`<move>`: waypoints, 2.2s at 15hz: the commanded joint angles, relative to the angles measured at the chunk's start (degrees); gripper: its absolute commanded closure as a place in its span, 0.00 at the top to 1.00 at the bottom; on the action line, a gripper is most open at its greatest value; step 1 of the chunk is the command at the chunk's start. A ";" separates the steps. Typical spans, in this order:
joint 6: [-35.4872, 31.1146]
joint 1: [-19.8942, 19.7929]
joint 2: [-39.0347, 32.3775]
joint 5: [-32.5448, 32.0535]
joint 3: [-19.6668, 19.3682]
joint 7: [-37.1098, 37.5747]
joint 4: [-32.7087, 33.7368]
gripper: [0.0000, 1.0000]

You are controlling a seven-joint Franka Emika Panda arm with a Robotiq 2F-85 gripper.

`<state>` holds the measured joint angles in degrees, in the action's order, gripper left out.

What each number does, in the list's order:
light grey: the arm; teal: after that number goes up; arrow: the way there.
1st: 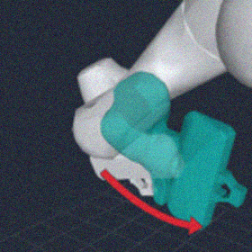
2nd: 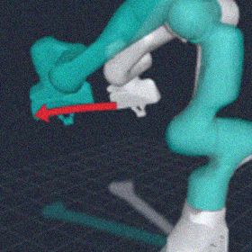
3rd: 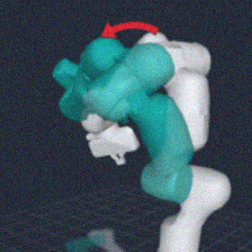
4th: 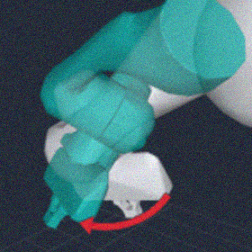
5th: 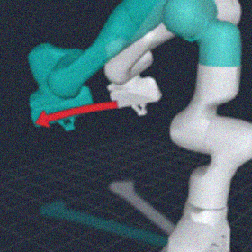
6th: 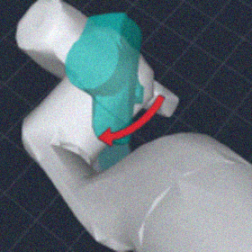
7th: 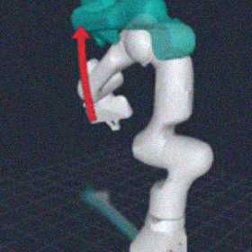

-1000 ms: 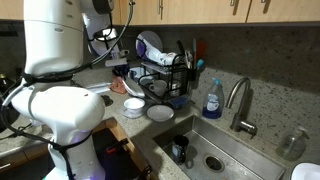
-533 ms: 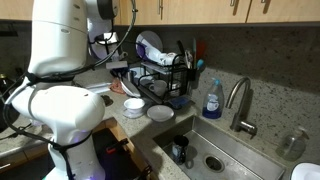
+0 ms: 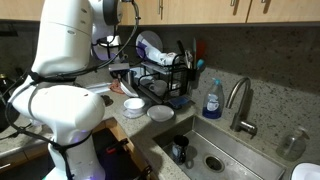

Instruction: Put the white bowl on the dish rack on the counter

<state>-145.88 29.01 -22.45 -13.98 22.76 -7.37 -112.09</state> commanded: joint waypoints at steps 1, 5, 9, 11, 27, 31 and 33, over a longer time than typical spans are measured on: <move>-0.23 -0.45 -1.68 0.59 0.36 -3.16 2.44 0.04; -0.20 -0.27 -2.82 0.08 -0.04 -3.96 3.73 0.04; -0.32 -0.33 -2.89 -0.06 -0.25 -4.32 4.47 0.04; -0.52 -0.35 -2.99 -0.27 -0.37 -4.46 4.54 0.04; 0.06 -1.20 -5.25 0.12 -1.22 -4.77 5.47 0.04; 0.66 -1.69 -5.13 1.34 -0.89 -4.74 5.09 0.04; 1.18 -2.04 -5.05 2.17 -0.64 -4.68 4.86 0.04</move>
<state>-145.96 28.31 -27.38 -13.86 21.58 -9.98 -107.43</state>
